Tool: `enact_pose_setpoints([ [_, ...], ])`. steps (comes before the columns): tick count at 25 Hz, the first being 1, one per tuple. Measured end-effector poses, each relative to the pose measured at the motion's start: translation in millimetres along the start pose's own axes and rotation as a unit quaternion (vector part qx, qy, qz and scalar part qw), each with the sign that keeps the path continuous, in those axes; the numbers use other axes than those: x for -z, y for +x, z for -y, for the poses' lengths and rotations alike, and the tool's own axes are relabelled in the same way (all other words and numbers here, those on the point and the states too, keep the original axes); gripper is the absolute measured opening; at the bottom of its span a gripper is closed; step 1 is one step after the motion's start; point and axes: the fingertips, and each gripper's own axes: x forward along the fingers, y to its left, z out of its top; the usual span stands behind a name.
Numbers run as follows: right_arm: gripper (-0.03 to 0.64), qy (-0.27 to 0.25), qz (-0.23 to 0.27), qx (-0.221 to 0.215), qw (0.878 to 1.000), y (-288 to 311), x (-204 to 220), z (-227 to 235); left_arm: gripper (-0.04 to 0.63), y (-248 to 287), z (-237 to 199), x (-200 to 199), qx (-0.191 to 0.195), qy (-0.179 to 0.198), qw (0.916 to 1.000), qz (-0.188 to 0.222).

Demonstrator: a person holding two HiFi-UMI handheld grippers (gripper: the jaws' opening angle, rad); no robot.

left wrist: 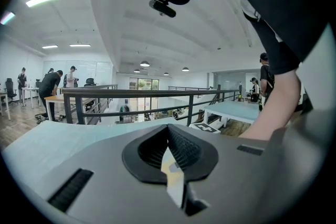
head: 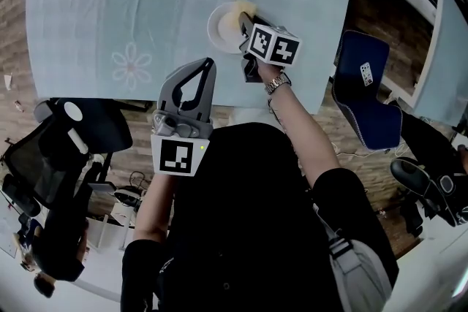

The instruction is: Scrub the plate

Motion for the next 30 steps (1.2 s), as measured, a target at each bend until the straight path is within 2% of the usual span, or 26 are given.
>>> enact_pose_setpoints([
  [13,0.066,0.033,0.014,0.022,0.999,-16,6,25,0.012,0,13,1,0.025,0.019,0.9995,0.001],
  [20,0.066,0.045,0.024,0.038,0.998,-31,14,39,0.012,-4,20,2,0.055,0.031,0.9980,-0.004],
  [30,0.066,0.073,0.038,0.069,0.994,-49,27,44,0.012,-6,22,-9,0.089,0.044,0.9950,0.011],
])
